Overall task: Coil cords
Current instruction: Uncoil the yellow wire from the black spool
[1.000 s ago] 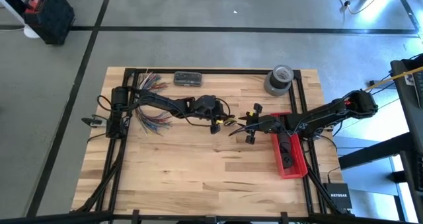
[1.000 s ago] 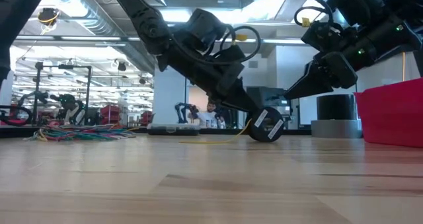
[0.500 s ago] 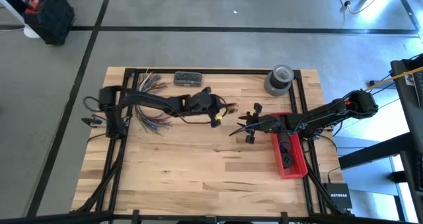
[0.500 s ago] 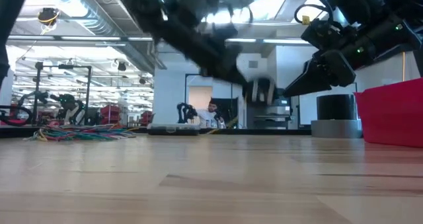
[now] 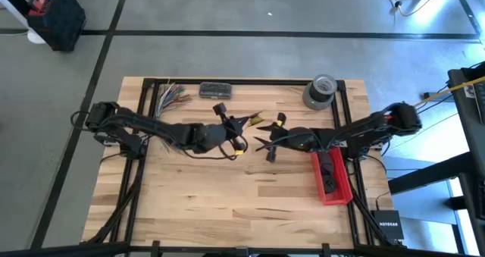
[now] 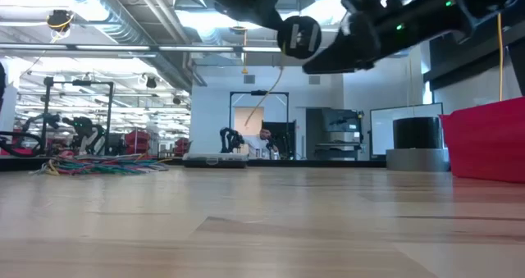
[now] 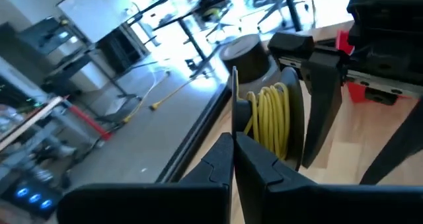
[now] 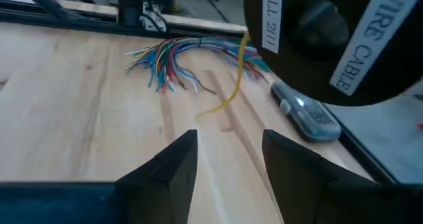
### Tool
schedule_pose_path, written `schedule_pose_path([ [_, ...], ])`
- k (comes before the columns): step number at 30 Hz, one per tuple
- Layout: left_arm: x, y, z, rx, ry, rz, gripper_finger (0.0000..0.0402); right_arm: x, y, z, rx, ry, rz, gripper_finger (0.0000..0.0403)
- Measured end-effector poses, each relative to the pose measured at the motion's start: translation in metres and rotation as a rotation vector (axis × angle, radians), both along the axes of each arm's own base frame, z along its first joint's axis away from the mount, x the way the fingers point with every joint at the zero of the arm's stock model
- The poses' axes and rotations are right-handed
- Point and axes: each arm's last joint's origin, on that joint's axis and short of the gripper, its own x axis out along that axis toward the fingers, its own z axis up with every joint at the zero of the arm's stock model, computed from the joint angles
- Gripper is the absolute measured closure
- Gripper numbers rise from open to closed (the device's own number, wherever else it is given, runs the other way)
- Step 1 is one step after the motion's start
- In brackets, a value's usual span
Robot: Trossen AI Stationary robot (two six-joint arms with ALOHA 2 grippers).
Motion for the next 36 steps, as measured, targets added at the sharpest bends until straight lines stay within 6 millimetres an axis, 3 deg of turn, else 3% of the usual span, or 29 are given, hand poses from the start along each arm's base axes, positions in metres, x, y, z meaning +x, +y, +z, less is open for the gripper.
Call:
schedule_pose_path([
  [9,-0.009,-0.010,-0.022,0.044,0.001,0.083,0.0401,0.031,0.002,-0.030,-0.063,-0.141,-0.003,0.0226],
  [22,-0.009,-0.015,-0.019,0.025,-0.046,0.050,0.0401,0.057,0.002,-0.056,-0.069,-0.124,-0.088,0.0232],
  [26,-0.009,-0.016,-0.018,0.025,-0.054,0.044,0.0401,0.057,0.002,-0.056,-0.078,-0.118,-0.099,0.0279],
  [31,-0.009,-0.016,-0.018,0.018,-0.058,0.042,0.0401,0.058,0.003,-0.056,-0.092,-0.109,-0.054,0.0385],
  [36,-0.009,-0.018,-0.018,0.021,-0.053,0.033,0.0401,0.057,0.004,-0.054,-0.097,-0.114,-0.052,0.0384],
])
